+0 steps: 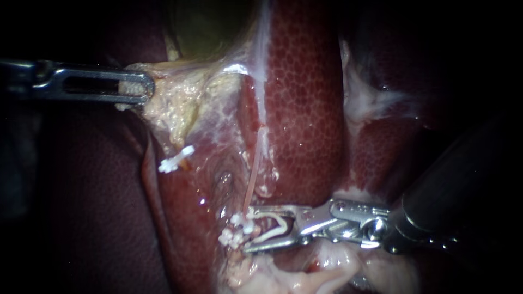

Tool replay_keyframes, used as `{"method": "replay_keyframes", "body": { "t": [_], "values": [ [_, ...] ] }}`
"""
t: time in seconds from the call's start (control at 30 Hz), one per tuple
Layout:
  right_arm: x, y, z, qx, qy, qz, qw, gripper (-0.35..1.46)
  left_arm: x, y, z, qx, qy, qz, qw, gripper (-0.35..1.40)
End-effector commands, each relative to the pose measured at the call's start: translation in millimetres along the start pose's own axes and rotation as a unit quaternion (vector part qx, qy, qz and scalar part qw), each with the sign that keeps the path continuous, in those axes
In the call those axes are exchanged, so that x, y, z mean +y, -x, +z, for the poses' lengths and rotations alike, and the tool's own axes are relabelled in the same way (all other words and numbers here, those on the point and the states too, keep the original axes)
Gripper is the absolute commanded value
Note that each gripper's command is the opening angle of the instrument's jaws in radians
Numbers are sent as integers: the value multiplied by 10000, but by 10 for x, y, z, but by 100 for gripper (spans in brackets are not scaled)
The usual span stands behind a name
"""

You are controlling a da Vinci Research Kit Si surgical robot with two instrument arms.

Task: Clipping second clip right tube

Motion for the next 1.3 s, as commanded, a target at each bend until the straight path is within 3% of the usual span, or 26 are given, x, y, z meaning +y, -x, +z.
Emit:
{"method": "replay_keyframes", "body": {
  "t": [0.03, 0.97, 1.3],
  "values": [
    [0, 0, 0, -1, -2, -1, 10000, 55, 0, 0, 0, 0, 1, 0, 10000, -35],
    [-1, 0, -7, -4, -20, 3, 10000, 55, 0, 0, 0, -1, 1, -1, 10000, -35],
    [2, -22, -53, 7, -69, 108, 9999, 50, 0, 0, 0, 0, 1, 0, 10000, -35]
  ]
}}
